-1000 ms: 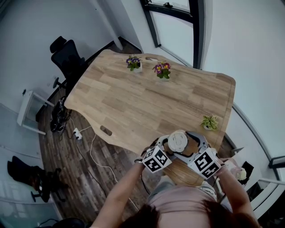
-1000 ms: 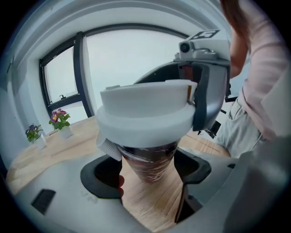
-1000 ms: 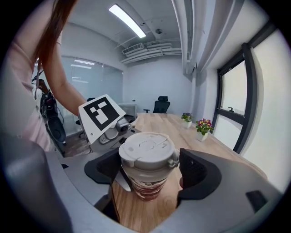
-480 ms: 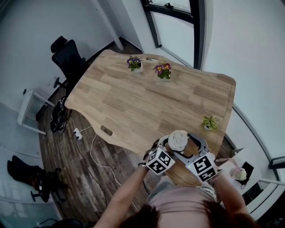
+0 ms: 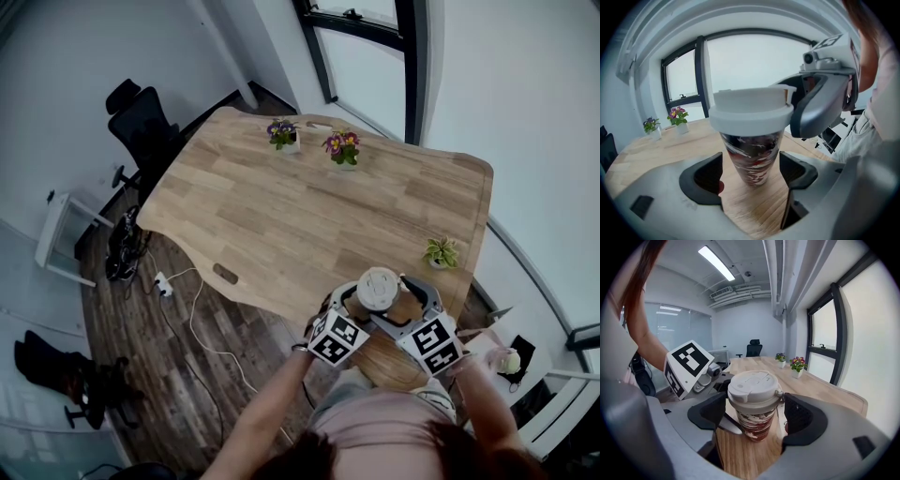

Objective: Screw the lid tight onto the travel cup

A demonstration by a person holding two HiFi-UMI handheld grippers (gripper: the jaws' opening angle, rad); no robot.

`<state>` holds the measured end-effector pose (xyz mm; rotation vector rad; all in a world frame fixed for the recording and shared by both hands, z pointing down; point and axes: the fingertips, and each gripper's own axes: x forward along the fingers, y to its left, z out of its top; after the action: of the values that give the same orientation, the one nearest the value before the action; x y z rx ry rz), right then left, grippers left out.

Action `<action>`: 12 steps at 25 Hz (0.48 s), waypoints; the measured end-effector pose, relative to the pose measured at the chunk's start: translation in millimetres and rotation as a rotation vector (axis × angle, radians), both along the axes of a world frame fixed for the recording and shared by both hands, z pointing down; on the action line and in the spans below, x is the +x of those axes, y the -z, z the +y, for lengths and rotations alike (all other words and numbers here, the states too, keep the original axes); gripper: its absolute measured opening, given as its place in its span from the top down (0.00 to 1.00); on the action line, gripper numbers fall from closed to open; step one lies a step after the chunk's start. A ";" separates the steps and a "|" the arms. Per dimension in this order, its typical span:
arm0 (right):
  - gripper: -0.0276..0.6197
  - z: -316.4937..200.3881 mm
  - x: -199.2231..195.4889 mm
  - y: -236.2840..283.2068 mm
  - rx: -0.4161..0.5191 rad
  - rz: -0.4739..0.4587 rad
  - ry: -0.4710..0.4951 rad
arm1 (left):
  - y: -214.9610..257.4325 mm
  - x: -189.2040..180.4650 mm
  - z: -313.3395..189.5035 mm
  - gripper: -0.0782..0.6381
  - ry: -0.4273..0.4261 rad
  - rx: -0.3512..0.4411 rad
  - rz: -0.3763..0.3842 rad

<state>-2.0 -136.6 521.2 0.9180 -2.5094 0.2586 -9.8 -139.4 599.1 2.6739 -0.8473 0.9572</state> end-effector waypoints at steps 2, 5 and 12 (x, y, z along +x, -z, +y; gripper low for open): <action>0.39 1.8 2.1 2.4 0.006 0.006 -0.020 | 2.3 -4.2 4.1 0.39 0.003 -0.001 0.006; 0.39 3.2 5.7 7.6 0.018 0.009 -0.053 | 6.3 -10.1 9.0 0.39 0.002 0.006 0.014; 0.39 13.7 6.5 14.6 0.039 0.015 -0.097 | 21.1 -26.9 16.1 0.40 0.024 0.039 0.056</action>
<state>4.4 -122.9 506.6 1.0549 -2.4674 0.2330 -36.7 -123.3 578.0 2.7032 -0.8933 0.8651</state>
